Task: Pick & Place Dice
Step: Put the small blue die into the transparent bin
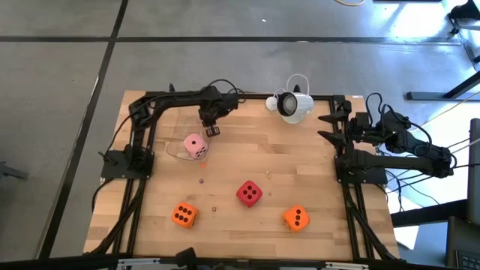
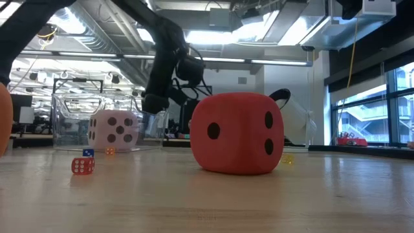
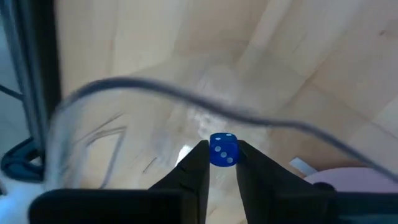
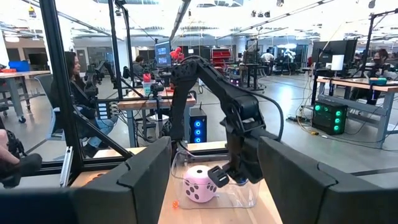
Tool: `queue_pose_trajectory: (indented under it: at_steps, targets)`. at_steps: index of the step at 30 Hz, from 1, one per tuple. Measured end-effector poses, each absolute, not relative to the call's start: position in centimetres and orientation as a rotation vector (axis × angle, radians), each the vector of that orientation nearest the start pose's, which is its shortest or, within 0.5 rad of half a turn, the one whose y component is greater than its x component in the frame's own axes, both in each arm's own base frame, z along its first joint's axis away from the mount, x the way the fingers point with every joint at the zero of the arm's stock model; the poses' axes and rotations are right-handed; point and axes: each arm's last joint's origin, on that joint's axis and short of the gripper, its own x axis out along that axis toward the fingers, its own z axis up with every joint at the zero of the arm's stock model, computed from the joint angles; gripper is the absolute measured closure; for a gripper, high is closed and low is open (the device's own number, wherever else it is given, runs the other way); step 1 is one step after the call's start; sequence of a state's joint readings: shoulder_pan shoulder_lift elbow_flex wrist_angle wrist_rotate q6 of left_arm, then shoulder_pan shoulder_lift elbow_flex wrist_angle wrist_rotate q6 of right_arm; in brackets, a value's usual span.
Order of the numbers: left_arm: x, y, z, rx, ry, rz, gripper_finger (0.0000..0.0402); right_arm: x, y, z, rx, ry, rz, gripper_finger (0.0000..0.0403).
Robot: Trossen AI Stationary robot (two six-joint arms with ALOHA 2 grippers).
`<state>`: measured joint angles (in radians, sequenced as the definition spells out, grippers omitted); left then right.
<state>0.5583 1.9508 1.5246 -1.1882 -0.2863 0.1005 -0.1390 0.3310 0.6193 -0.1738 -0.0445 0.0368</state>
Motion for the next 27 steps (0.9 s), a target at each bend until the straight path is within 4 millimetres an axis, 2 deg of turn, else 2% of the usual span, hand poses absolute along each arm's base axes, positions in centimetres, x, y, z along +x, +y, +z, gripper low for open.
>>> queue_pose_trajectory:
  at_steps: [14, 27]
  targets:
    - [30.67, 19.82, 20.82, -0.127, 1.625, 0.583, 0.0286, 8.36, -1.04, 32.74, 0.026, -0.114, -0.092, 0.016]
    - [31.01, 19.98, 20.85, -0.087, 1.596, 0.594, 0.0276, 8.37, -1.04, 32.68, 0.026, -0.108, -0.092, 0.016]
